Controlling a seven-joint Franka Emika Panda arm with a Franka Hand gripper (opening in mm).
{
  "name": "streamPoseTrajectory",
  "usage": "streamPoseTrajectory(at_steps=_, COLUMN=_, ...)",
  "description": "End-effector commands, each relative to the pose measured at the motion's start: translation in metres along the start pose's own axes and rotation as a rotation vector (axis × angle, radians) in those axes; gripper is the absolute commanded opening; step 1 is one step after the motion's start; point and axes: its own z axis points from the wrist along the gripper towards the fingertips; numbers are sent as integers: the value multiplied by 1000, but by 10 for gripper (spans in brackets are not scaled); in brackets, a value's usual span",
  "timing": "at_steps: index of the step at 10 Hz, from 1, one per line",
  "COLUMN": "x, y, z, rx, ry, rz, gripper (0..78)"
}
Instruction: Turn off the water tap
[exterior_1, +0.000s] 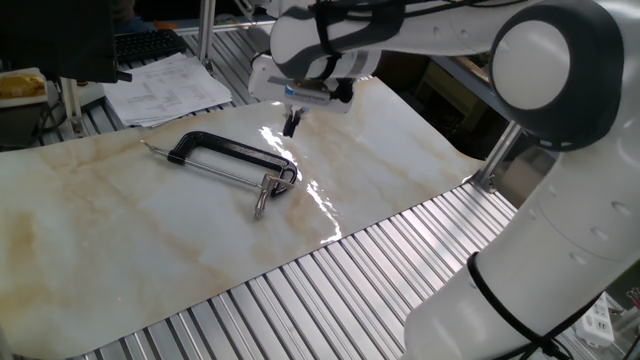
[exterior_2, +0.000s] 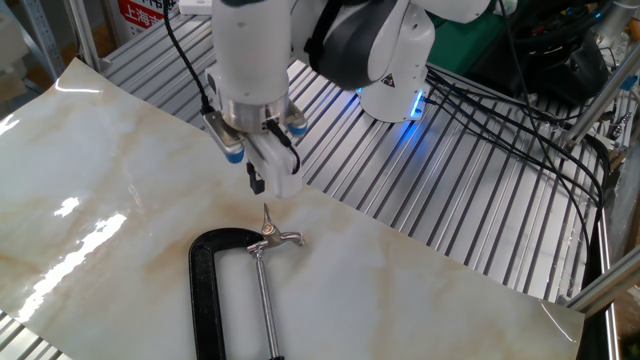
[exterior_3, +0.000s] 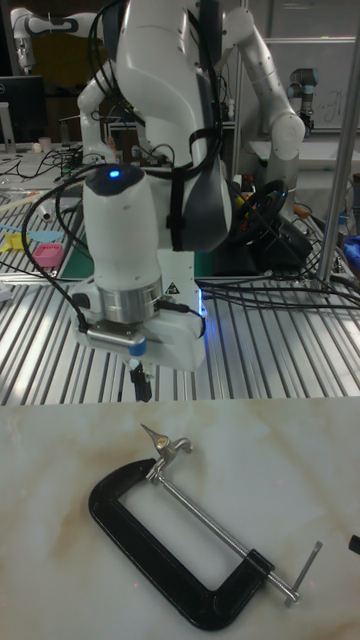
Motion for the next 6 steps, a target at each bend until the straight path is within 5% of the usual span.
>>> streamPoseTrajectory(at_steps=1, x=-5, y=-12, z=24, rx=-1, ry=-10, rz=-24, gripper=0)
streamPoseTrajectory(at_steps=6, x=-4, y=-20, z=68, rx=-20, ry=-51, rz=-36, gripper=0)
